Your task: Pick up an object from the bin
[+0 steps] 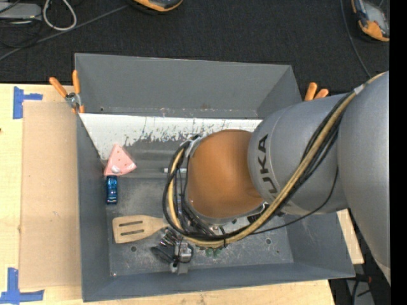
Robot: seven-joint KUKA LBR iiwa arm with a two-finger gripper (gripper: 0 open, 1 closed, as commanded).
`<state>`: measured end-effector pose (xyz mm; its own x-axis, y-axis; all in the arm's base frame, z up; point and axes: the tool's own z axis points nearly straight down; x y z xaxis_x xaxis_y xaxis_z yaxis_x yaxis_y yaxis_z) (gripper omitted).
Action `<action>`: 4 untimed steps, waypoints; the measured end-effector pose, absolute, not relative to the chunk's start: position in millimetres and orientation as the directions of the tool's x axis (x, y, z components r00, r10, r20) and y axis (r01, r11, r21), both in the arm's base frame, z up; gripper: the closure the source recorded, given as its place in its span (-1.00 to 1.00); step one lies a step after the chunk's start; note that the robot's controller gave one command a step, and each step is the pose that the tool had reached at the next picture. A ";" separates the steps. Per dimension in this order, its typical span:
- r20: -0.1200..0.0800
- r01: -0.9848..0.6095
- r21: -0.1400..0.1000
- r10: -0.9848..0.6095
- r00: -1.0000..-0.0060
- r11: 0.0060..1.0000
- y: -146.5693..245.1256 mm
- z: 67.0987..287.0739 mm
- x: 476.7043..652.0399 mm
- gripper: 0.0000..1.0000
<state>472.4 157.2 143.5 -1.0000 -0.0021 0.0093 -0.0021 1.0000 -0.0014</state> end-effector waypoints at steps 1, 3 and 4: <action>0.003 0.002 0.000 0.002 -1.000 1.000 156.4 146.5 474.6 -1.00; -0.007 -0.096 0.002 -0.096 -0.995 0.995 203.2 120.8 541.7 -1.00; 0.011 -0.059 -0.002 -0.059 -0.998 0.998 191.4 73.4 545.0 -1.00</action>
Offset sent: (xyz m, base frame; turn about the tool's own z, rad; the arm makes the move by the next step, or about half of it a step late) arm 0.0774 0.0324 -0.0735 -0.0503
